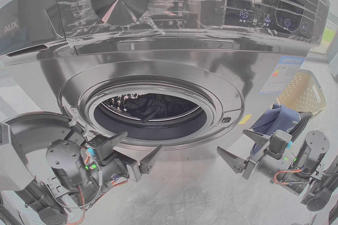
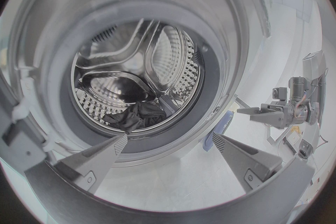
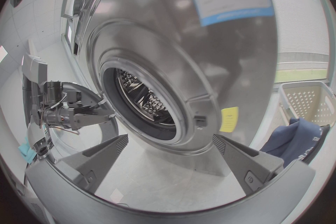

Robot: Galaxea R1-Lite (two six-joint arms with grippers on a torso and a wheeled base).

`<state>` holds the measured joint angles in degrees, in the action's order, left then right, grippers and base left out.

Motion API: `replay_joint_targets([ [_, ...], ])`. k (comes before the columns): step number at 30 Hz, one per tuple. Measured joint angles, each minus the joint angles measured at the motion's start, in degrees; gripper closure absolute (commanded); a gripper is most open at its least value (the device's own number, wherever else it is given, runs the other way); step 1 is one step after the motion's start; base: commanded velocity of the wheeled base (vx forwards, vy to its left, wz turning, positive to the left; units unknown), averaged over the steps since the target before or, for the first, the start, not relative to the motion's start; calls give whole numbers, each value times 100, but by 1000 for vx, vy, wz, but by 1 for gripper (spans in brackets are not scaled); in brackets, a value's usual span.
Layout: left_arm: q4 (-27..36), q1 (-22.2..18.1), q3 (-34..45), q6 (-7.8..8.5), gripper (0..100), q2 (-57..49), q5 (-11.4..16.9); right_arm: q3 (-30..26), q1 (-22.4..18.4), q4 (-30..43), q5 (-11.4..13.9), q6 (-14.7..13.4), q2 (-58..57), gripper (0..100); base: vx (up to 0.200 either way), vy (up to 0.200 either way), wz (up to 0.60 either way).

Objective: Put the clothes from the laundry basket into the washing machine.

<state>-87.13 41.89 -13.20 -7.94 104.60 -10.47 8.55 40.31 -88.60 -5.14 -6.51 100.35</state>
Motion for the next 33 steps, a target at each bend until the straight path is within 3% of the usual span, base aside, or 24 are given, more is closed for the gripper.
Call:
replay_joint_targets([
  [6,-82,-85,712,171,0,-859,-63,-500,-250,13,-99,17,-672,0,-200,0,0],
  [14,55,-694,1167,413,0,-1725,68,-740,-580,422,-405,197,-1475,0,-200,0,0],
  [24,1797,-873,1224,414,0,-3260,145,-753,-744,1765,-675,361,-2720,0,-140,0,0],
  [33,3961,-906,1221,439,0,-5157,156,-756,-1154,3747,-744,378,-4127,0,-178,0,0],
])
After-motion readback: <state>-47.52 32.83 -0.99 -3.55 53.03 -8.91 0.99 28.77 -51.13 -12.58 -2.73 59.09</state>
